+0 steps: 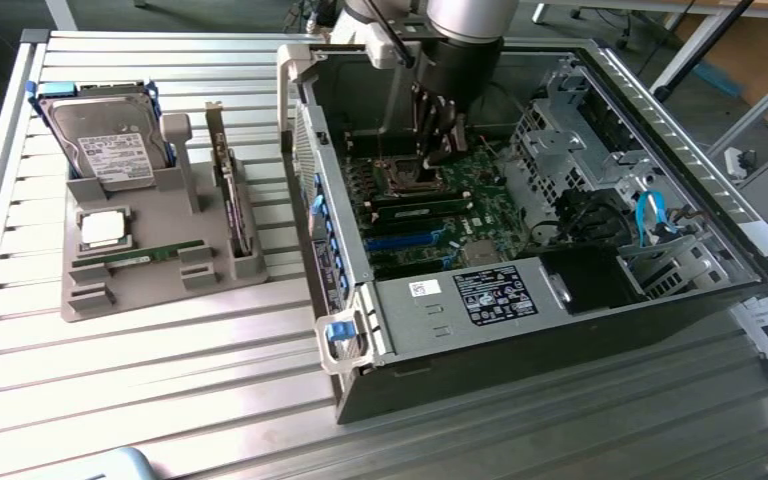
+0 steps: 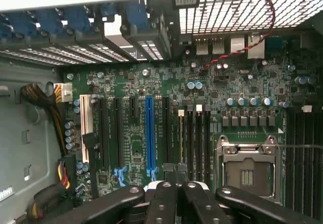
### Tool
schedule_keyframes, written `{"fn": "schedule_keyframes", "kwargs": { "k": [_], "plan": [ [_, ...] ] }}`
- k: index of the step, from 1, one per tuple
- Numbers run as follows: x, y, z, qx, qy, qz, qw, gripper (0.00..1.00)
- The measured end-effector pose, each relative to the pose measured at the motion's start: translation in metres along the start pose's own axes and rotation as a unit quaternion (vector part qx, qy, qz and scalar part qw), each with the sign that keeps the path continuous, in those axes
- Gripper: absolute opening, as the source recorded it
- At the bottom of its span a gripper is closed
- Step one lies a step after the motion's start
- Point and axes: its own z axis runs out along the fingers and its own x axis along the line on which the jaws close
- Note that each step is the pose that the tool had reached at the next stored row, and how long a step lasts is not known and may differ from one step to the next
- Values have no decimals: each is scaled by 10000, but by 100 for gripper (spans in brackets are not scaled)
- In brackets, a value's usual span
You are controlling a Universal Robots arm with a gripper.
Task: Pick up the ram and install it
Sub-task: 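Press down the ram until it locks into place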
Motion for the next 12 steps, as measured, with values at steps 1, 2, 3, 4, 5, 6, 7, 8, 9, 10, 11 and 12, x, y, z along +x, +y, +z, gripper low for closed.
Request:
{"fn": "schedule_keyframes", "kwargs": {
  "k": [1, 2, 3, 4, 5, 6, 7, 8, 9, 10, 11, 12],
  "plan": [
    [0, -13, 0, 0, 0, 0, 10000, 11],
    [-1, -25, 0, 0, 0, -1, 10000, 11],
    [-1, -42, 0, 0, 0, 0, 10000, 11],
    [-1, -52, 1, 0, 0, 0, 10000, 11],
    [-2, -59, 0, 0, 0, 0, 10000, 11],
    [-2, -65, 0, 0, 0, 0, 10000, 11],
    [-2, -71, 1, 0, 0, 0, 10000, 11],
    [-2, -80, 1, 0, 0, 0, 10000, 11],
    [-3, -88, 1, 0, 0, 0, 10000, 11],
    [-3, -97, 1, 0, 0, 0, 10000, 11],
    [-3, -103, 1, 0, 0, 0, 10000, 11],
    [-3, -110, 1, 0, 0, 0, 10000, 11]
  ]
}}
